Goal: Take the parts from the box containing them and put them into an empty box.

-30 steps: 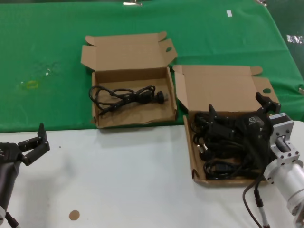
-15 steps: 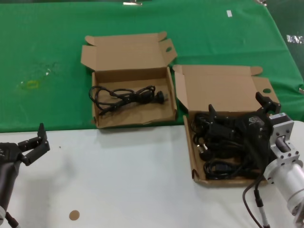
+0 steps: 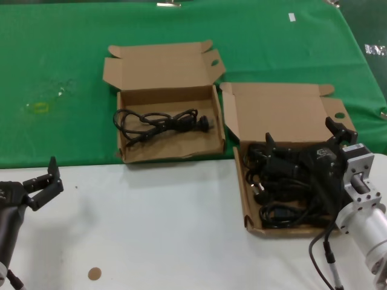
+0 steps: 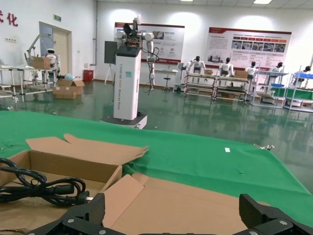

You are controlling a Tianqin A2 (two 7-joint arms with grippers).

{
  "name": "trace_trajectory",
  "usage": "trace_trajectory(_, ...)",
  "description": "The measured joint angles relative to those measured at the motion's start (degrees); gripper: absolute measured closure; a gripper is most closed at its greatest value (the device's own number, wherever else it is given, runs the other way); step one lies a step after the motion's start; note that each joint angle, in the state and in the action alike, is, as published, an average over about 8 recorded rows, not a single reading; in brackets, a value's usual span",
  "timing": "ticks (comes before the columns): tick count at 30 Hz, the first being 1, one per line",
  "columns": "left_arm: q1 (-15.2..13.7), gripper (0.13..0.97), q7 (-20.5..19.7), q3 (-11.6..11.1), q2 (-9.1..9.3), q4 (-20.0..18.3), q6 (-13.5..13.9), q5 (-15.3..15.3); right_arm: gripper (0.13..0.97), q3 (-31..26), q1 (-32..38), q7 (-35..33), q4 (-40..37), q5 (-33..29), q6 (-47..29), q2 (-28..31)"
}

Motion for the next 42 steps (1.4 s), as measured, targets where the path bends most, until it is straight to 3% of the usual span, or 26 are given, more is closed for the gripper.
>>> trace_trajectory(42,0.00,0.132,0.00,0.00,0.00,0.00,0.00,0.00,0.129,0.00,0.00,0.00,0.00,0.00,0.00,0.00)
